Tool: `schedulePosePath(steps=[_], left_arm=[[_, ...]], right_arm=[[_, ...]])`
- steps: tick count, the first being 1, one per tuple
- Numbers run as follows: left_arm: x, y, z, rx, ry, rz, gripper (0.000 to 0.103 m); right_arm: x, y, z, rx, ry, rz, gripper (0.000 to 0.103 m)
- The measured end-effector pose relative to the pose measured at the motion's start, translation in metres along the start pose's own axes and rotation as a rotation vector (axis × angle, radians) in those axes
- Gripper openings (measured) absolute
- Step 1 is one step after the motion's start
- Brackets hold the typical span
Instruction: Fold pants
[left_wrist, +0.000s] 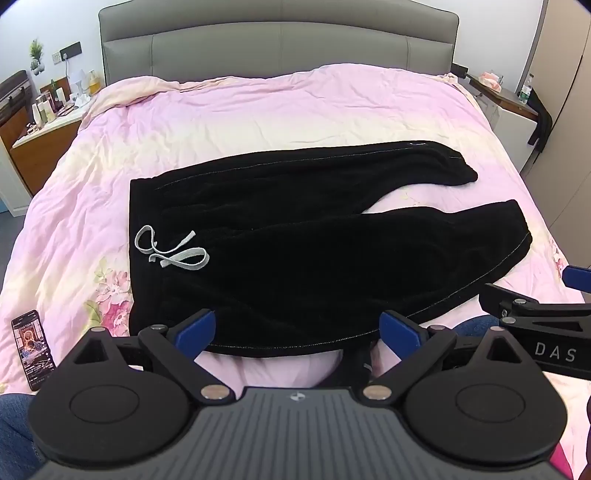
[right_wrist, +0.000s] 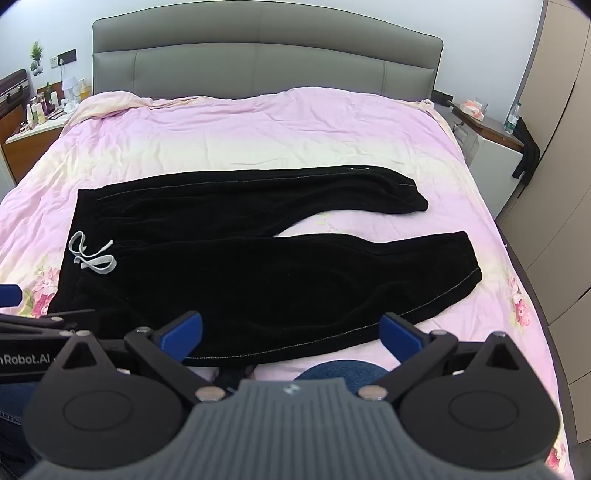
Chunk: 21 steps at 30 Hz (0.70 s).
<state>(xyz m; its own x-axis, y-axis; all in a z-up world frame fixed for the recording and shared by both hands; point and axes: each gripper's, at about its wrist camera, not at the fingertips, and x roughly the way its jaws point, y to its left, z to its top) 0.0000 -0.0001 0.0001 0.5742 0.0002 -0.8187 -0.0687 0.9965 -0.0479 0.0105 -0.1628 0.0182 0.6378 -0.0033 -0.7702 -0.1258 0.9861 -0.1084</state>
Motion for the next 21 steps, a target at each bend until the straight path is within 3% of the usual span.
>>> schedulePosePath(steps=[21], left_arm=[[-0.0006, -0.0024, 0.0007, 0.005, 0.000, -0.005, 0.103]], right_arm=[[0.0029, -0.0002, 0.0008, 0.004, 0.005, 0.001, 0.098]])
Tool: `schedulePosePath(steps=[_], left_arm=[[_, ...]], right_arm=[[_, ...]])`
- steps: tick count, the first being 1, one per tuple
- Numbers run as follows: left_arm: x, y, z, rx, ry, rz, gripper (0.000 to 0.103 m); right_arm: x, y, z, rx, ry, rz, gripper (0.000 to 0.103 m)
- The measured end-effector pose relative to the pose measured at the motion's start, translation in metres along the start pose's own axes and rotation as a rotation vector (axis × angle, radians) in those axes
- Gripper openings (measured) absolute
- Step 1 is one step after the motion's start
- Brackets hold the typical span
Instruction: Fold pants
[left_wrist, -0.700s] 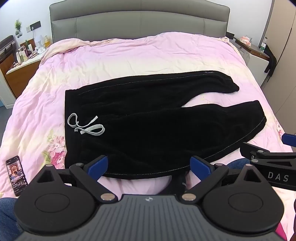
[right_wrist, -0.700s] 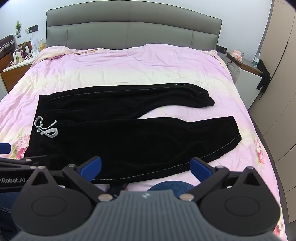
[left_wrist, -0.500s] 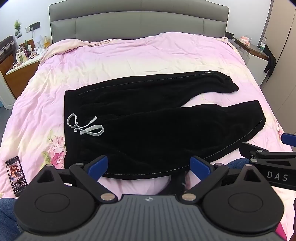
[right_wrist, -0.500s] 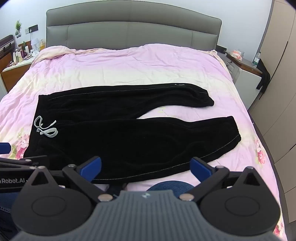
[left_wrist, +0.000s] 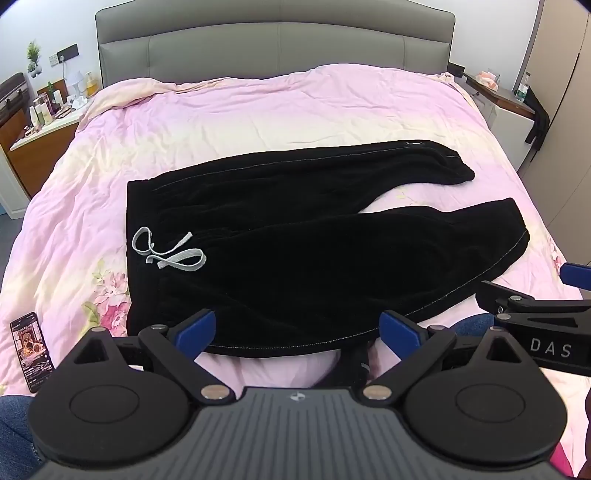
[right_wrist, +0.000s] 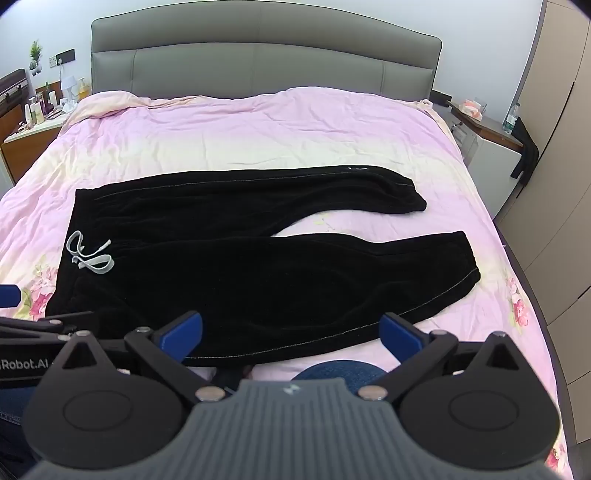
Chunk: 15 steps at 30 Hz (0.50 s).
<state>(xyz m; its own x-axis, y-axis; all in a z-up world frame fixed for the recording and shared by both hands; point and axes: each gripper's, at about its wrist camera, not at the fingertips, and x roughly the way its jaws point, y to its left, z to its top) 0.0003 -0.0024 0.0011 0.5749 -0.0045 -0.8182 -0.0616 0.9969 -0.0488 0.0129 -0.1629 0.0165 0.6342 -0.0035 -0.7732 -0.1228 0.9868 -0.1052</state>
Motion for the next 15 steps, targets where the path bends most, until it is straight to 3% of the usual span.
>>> schedulePosePath(steps=[15], left_arm=[[0.0002, -0.0020, -0.0004, 0.005, -0.003, 0.000, 0.103]], right_arm=[[-0.0042, -0.0031, 0.0005, 0.001, -0.001, 0.000, 0.098]])
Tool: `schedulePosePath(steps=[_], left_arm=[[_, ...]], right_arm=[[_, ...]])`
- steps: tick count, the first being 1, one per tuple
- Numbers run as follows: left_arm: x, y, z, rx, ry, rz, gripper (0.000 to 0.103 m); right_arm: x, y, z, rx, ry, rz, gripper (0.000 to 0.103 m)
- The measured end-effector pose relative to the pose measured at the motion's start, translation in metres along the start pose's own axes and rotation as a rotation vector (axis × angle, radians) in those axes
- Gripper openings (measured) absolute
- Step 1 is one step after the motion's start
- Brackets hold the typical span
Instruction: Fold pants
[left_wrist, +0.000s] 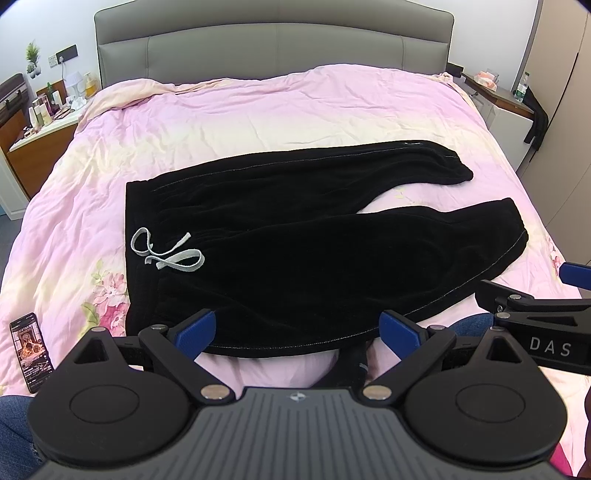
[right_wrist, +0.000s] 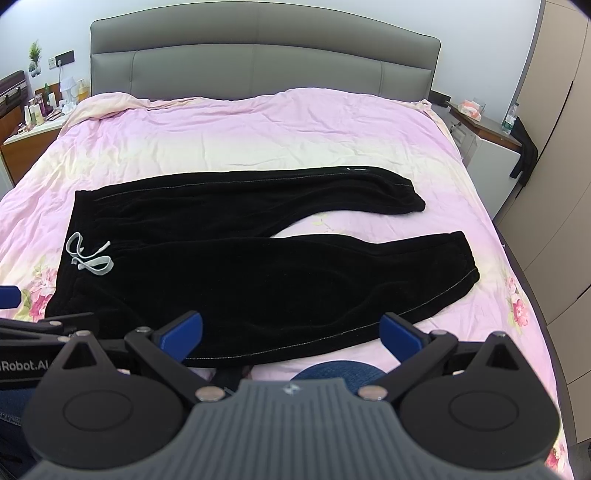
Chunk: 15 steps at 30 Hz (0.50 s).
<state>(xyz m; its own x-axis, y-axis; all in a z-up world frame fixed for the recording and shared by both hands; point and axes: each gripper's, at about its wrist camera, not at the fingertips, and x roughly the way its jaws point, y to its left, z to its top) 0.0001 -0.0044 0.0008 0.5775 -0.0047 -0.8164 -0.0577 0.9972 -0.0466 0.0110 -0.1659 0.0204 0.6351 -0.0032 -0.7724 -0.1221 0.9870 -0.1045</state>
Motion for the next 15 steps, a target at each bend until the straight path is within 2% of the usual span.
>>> schedulePosePath(steps=[15], left_arm=[[0.0012, -0.0011, -0.0002, 0.002, 0.004, -0.008, 0.103]], right_arm=[[-0.0022, -0.0034, 0.0014, 0.003, 0.001, -0.004, 0.098]])
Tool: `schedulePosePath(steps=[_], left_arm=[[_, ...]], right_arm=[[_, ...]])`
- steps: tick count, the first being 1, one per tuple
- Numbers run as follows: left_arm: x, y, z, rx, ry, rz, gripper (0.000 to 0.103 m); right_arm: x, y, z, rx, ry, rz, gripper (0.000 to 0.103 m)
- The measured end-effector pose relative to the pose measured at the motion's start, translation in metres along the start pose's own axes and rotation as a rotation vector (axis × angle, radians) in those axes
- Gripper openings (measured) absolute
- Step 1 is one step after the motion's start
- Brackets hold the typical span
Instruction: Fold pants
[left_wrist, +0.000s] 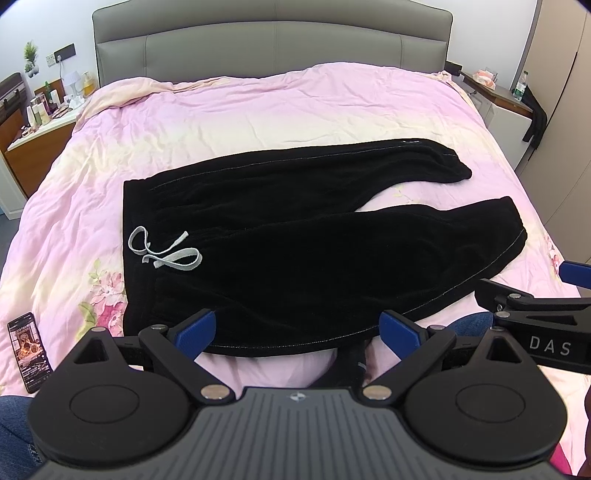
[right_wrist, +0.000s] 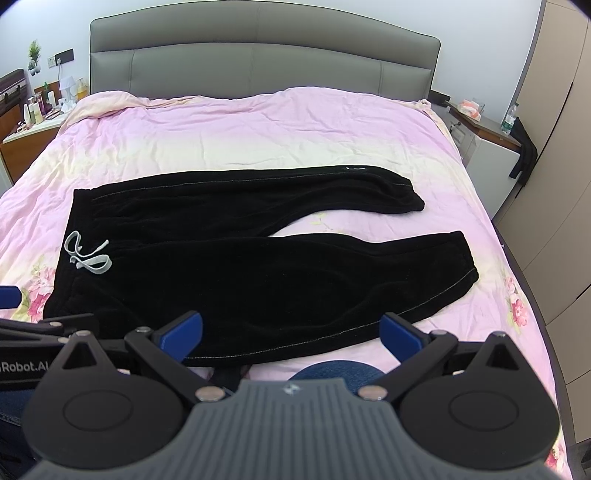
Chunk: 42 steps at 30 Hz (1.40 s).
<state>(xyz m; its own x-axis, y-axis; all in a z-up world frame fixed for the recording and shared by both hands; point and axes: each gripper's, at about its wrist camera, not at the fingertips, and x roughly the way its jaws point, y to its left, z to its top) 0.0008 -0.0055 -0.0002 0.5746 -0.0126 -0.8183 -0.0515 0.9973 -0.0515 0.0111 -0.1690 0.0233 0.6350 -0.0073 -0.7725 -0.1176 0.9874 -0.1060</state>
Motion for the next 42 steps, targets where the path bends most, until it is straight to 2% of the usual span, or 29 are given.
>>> schedulePosePath(steps=[42], left_arm=[[0.0007, 0.0033, -0.0010, 0.002, -0.005, 0.010, 0.103]], right_arm=[[0.0043, 0.0052, -0.0024, -0.002, -0.015, 0.014, 0.098]])
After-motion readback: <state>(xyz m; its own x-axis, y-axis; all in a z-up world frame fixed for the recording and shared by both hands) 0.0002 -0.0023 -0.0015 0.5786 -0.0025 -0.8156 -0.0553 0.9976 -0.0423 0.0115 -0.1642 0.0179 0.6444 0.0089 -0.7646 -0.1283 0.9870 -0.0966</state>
